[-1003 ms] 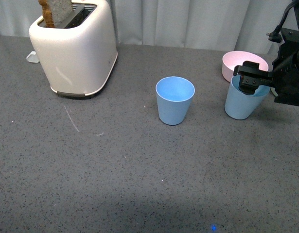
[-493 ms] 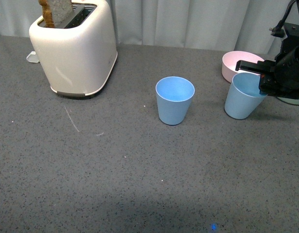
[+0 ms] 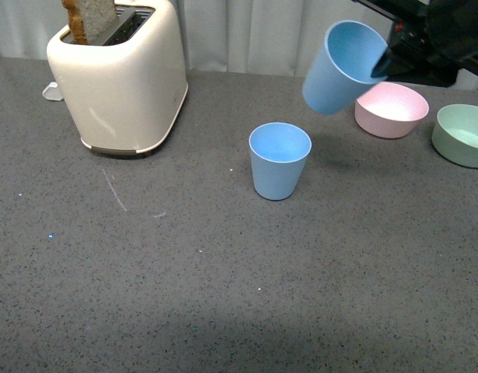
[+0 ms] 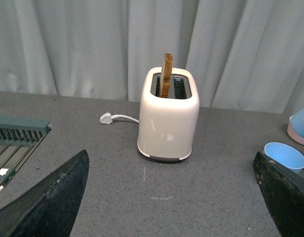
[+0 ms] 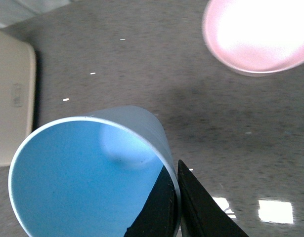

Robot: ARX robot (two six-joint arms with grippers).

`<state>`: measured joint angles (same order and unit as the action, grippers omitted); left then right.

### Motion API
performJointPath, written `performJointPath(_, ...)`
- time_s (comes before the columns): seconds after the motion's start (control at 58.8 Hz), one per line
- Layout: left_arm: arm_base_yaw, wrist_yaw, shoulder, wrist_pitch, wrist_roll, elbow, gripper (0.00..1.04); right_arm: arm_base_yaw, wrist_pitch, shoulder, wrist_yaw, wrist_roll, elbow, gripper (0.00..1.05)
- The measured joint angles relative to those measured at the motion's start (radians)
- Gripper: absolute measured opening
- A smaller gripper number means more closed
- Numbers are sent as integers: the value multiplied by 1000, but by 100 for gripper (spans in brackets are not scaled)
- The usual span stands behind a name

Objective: Stack blue cups with both arms

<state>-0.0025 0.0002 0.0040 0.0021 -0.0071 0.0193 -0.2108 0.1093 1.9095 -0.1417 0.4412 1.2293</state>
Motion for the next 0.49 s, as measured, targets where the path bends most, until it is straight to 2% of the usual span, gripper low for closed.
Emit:
performJointPath(0.221,0,0,0,0,0,0,98,-103,51,-5,-18,7,19,1)
performJointPath(0.493,0,0,0,0,0,0,98,-120,65,23,13,-5,19,1)
